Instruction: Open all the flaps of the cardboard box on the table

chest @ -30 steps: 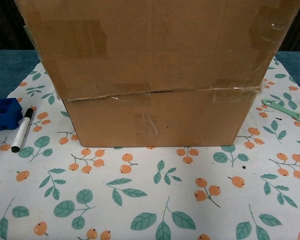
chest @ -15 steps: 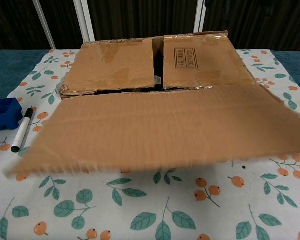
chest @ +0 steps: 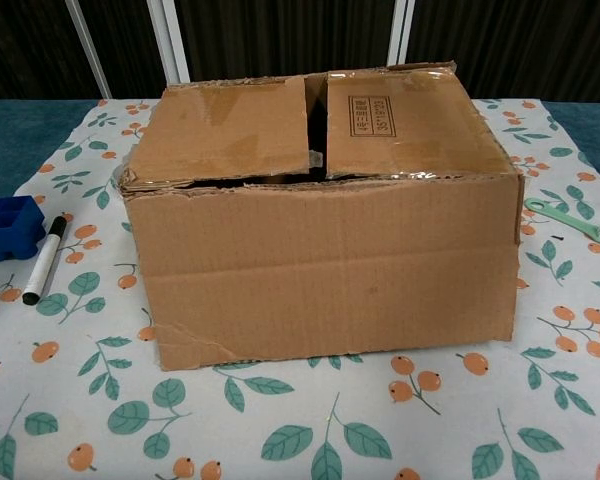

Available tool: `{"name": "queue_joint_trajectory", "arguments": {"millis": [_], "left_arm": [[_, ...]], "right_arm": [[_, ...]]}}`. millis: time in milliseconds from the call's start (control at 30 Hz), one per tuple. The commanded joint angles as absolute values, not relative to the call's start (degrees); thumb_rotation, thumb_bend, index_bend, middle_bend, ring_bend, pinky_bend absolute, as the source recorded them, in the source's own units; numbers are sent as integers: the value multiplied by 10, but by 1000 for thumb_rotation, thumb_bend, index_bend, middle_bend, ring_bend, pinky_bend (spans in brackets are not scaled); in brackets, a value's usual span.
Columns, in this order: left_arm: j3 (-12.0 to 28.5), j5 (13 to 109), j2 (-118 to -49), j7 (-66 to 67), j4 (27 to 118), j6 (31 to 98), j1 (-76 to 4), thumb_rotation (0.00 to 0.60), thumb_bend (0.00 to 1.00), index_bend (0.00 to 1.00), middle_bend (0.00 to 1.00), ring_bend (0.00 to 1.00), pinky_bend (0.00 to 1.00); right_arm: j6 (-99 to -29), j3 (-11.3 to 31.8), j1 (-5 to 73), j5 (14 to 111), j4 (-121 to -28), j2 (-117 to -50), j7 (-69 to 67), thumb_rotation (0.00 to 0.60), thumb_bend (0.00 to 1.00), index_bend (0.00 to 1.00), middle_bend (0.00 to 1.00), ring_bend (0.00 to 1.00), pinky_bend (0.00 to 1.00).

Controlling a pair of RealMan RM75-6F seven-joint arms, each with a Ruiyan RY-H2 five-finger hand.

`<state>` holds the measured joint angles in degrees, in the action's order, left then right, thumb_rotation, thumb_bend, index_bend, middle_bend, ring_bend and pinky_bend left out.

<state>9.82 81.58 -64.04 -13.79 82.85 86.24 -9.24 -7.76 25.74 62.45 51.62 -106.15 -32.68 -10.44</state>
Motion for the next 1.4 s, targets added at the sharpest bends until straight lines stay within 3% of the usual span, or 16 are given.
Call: {"name": "queue_joint_trajectory", "arguments": {"millis": [33,167,233,333,433,767,1400], "left_arm": [[99,816,-643,-141,822,863,-94,600,224,94,0,0,0],[103,804,-647,-137,815,854,-97,600,223,94,0,0,0],[104,803,-649,-139,814,853,-98,600,223,94,0,0,0],[101,812,-647,-159,815,853,-98,600,223,94,0,0,0],[104,814,-643,-169,809,865,-93,600,224,94,0,0,0],[102,807,-635,-162,816,857,-92,600,224,95,0,0,0],[103,806,-638,-158,822,857,-93,600,224,95,0,0,0]], "right_arm": [[-250,204,589,566,-1071,-381,-15,600,550,128,198,408,310],[-291,183,592,564,-1066,-414,23,600,737,128,187,375,291],[-296,177,596,564,-1061,-432,29,600,897,134,183,363,278],[-315,166,606,602,-1046,-462,69,600,996,141,182,361,273],[-353,156,602,654,-1031,-502,97,600,1000,142,182,361,271],[-353,136,633,718,-996,-557,163,600,1000,164,213,358,261],[-365,110,680,634,-987,-633,275,600,1000,171,284,344,260]]}}
